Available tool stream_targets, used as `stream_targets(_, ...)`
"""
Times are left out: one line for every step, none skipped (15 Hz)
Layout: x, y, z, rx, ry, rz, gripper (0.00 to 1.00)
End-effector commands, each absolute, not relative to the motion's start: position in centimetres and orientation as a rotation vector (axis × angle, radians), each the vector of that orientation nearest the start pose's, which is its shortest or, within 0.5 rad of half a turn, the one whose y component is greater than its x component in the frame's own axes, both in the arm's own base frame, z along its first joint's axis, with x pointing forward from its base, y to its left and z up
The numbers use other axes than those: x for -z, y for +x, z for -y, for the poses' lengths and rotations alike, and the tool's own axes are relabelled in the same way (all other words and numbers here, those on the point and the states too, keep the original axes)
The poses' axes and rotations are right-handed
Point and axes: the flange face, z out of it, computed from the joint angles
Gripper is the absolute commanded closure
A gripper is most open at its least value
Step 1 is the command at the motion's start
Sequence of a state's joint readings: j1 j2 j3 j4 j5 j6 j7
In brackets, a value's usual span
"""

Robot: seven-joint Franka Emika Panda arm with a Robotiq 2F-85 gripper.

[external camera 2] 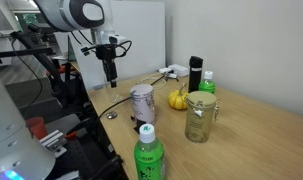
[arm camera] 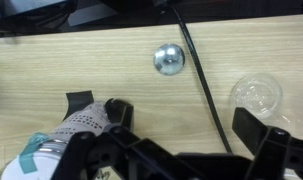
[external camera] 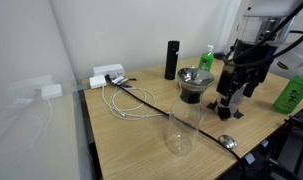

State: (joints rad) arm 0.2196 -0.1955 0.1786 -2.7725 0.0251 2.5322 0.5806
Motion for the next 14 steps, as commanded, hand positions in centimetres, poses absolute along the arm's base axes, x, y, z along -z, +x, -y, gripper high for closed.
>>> stream_targets(-29.0, 34.2, -12.9, -0.025, -3.196, -0.455, 0.00)
stream_targets(-29.8, 34.2, -12.5, -0.014, -3.205, -0.499, 0.00)
stream_targets(-30.7, 34.7, -12.1, -0.006, -3.210, -0.551, 0.00)
stream_targets(-31.4, 34.6, -11.6, 0.003, -3.210, -0.596, 0.00)
stream_targets(-31.9, 34.1, -10.8, 0.014, -3.203, -0.652, 0.00)
stream_targets(-32.5, 34.3, -10.3, 0.015, -3.197, -0.704, 0.00)
stream_targets(-33.2, 34.5, -9.9, 0.018, -3.187, -0.747, 0.00)
stream_targets(-33.7, 34.5, -9.4, 0.023, -3.173, -0.795, 0.00)
stream_targets(-34.1, 34.2, -8.9, 0.025, -3.153, -0.839, 0.00)
stream_targets(-34.5, 34.2, -8.5, 0.017, -3.131, -0.883, 0.00)
stream_targets(-34.9, 34.3, -8.3, -0.002, -3.098, -0.921, 0.00)
stream_targets(-35.4, 34.0, -8.5, -0.040, -3.045, -0.946, 0.00)
stream_targets(-34.9, 34.5, -8.6, 0.011, -3.099, -0.888, 0.00)
stream_targets(-35.1, 34.4, -8.6, 0.014, -3.089, -0.894, 0.00)
